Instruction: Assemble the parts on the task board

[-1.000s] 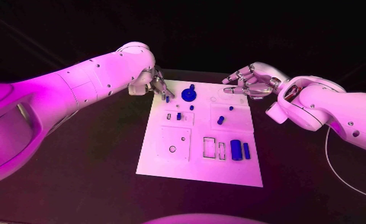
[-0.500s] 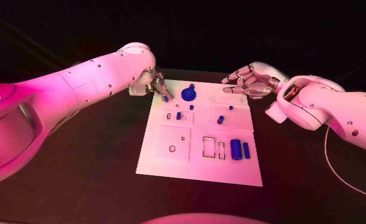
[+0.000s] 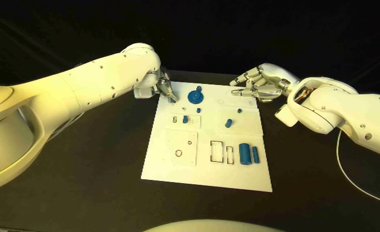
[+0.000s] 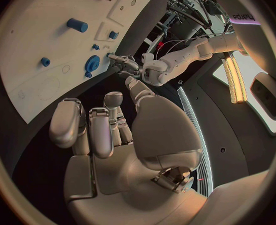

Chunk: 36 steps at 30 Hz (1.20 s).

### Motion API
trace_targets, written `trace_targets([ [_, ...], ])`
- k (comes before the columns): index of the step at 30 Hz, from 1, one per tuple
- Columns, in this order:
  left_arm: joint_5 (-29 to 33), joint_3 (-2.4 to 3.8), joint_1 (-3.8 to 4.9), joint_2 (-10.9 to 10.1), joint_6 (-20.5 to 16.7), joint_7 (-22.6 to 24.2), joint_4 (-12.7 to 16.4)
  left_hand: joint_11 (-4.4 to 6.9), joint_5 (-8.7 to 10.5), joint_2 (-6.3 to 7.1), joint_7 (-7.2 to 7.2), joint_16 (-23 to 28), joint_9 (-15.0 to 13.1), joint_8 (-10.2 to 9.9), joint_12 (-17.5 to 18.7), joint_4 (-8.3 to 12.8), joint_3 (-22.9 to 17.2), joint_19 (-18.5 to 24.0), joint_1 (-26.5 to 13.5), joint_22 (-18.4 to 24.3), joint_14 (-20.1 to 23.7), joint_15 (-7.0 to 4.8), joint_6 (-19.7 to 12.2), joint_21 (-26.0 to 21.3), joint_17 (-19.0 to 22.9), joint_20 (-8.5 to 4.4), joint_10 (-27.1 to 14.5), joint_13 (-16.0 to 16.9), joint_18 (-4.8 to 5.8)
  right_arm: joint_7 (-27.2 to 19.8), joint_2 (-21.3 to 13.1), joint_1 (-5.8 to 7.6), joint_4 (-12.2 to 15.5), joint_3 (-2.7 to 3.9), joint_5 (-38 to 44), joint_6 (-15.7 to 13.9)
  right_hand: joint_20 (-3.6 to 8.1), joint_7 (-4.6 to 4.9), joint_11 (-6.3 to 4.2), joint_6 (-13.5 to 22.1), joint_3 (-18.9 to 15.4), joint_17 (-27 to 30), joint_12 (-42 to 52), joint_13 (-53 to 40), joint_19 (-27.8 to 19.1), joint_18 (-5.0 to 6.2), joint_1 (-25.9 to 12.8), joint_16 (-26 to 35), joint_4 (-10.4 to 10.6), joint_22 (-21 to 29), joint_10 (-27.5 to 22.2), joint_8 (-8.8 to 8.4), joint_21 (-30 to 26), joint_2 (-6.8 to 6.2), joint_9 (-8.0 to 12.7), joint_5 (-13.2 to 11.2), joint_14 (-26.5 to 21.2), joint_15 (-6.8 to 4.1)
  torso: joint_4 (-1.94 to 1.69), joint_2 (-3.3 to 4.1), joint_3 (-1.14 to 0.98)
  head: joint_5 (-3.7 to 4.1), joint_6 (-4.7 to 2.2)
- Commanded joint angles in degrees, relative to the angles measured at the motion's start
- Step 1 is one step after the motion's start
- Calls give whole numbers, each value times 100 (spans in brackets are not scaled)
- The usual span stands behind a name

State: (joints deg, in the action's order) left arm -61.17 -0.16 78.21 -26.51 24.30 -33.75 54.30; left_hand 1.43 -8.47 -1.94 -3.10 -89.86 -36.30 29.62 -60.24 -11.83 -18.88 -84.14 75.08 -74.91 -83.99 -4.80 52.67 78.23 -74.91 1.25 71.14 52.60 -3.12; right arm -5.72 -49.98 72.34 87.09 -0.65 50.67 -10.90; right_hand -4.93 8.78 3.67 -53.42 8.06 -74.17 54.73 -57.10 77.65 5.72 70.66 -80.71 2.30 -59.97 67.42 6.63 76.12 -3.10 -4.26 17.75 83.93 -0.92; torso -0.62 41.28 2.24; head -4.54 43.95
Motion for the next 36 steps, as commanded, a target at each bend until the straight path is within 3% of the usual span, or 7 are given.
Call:
trace_targets([
  [1,199,-1,-1,-102,-277,193,131,-42,-10,188,14,-14,-32,87,42,426,-922,-68,-104,-21,-601,4,4,-32,-1509,13,18,-38,-30,-29,3,-3,-5,0,0,100,-3,-7,-9,5,-15,9,11,-5,-52,1,4,22,3,4,-5,22,-26,68,8,25,288,-5,-3,-5,-2,4,2],
  [6,350,-8,0,-380,-621,187,545,-22,5,396,8,-14,-64,167,72,556,-1512,-79,-371,-38,-601,5,9,-32,-1509,17,49,-92,-26,-18,-7,-3,-9,-3,0,108,-3,-8,-9,1,-18,9,35,-24,-51,1,5,22,6,3,9,25,-26,71,7,27,289,-5,-19,-11,-5,17,3],
  [11,411,-23,-3,-722,-892,174,1128,-13,12,486,16,-14,-88,222,62,655,-1799,-94,-537,-76,-601,1,15,-11,-1509,15,85,-94,-19,-12,-14,-3,-14,-9,-1,117,-3,-8,-9,1,-18,9,35,-24,-51,1,5,22,6,3,9,25,-26,71,7,27,289,-5,-42,-19,-12,2,16],
  [14,422,-70,-20,-920,-1041,178,1493,-9,13,512,20,-14,-94,241,50,695,-1886,-101,-586,-95,-601,-2,24,1,-1509,13,105,-84,-15,-9,-15,-4,-19,-14,-4,125,-3,-8,-9,1,-18,9,35,-24,-51,1,5,22,6,3,9,25,-26,71,7,27,289,-5,-59,-26,-17,-13,21],
  [21,174,-135,-172,-1258,-1237,220,2203,-3,5,565,28,-14,-98,264,57,757,-2000,-105,-656,-104,-601,-3,47,4,-1509,14,131,-100,-14,-5,-15,-12,-36,-30,-12,139,-2,-8,-10,-1,-18,11,36,-25,-52,2,5,23,7,5,10,27,-27,73,7,28,288,-5,-89,-58,-7,-15,62],
  [28,-73,-167,-304,-1368,-1070,327,2404,1,3,590,32,-14,-96,270,45,790,-2043,-113,-677,-125,-601,-5,55,20,-1509,12,152,-86,-9,-7,-10,-21,-50,-42,-14,147,-2,-9,-10,-6,-20,15,41,-26,-54,2,7,26,9,11,13,31,-30,77,6,32,287,-5,-87,-59,-3,-14,69],
  [36,-264,-184,-357,-1345,-857,373,2406,7,-11,619,38,-14,-93,279,8,841,-2102,-121,-700,-147,-601,-8,77,36,-1509,10,196,-43,-5,-10,-1,-31,-56,-47,-14,154,-2,-9,-10,-6,-20,15,41,-26,-54,2,7,26,9,11,13,31,-30,77,6,32,287,-5,-80,-46,-3,-26,80],
])
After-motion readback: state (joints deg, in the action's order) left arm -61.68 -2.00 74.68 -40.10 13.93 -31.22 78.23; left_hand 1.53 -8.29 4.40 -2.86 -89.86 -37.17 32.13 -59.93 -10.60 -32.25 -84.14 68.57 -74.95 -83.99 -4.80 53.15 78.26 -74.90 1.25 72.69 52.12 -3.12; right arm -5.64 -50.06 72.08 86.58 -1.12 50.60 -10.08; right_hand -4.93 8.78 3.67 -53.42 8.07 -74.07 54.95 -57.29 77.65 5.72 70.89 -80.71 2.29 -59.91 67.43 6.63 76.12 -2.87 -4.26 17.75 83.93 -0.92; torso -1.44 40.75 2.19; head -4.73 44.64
